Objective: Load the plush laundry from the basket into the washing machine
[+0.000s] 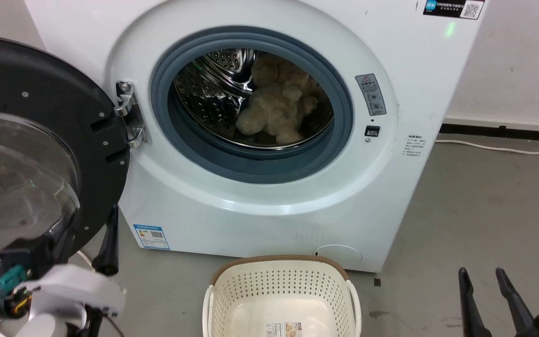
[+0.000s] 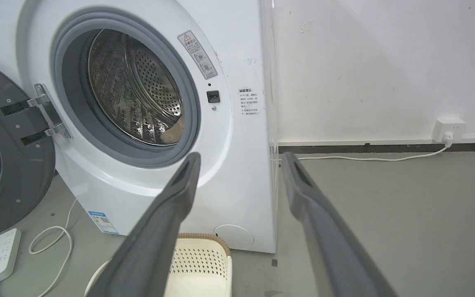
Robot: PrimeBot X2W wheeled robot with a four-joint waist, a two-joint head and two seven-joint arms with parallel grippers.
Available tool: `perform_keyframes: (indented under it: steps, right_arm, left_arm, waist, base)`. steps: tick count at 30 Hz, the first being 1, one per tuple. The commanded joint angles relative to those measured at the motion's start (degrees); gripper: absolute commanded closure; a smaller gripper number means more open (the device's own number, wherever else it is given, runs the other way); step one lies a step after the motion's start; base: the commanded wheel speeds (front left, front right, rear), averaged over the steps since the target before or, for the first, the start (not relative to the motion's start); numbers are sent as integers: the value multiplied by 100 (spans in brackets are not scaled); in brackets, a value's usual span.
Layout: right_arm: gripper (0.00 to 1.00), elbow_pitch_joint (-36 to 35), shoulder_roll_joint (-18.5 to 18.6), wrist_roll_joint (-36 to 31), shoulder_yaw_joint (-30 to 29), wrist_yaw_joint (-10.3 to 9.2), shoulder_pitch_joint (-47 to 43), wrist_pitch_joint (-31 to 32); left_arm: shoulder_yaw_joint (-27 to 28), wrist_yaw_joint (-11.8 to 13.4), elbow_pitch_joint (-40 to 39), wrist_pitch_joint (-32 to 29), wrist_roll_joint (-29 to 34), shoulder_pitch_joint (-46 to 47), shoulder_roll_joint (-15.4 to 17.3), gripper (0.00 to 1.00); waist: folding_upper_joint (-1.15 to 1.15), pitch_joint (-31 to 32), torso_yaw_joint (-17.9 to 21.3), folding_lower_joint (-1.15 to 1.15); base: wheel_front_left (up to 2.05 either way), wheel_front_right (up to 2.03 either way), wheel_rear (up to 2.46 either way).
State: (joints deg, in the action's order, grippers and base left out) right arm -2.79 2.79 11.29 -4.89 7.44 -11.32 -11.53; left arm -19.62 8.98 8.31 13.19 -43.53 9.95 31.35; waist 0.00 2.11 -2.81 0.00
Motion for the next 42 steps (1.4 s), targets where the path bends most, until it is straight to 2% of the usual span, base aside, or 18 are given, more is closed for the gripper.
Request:
perform_keyframes:
  steps: [1,10,18,22,31,42]
  right_arm:
    - [0,24,9,46,-2,5,-68,-56]
    - [0,73,9,138,52,5,-298,-195]
    - [0,47,9,213,89,5,-484,-275]
    - [0,46,9,228,140,5,-542,-304]
    - [0,25,9,215,201,5,-625,-325]
    - [0,-41,9,129,235,5,-668,-316]
  left_arm:
    - [30,33,-92,45,13,-164,43,0]
    - [311,-74,-562,161,65,-895,79,0]
    - [695,-80,-755,178,193,-1239,-160,0]
    - [898,-209,-787,179,355,-1518,-372,0]
    - [934,-434,-673,180,538,-1806,-474,0]
    - [864,-495,-571,126,548,-1726,-421,0]
  waist:
    - [0,17,-11,0]
    - [0,66,-36,0]
    - [0,64,-67,0]
    - [0,54,-45,0]
    - [0,48,-30,0]
    - [0,11,-59,0]
  base:
    - [0,0,0]
    - [0,0,0]
    - [0,0,0]
    - [0,0,0]
    - [0,0,0]
    - [0,0,0]
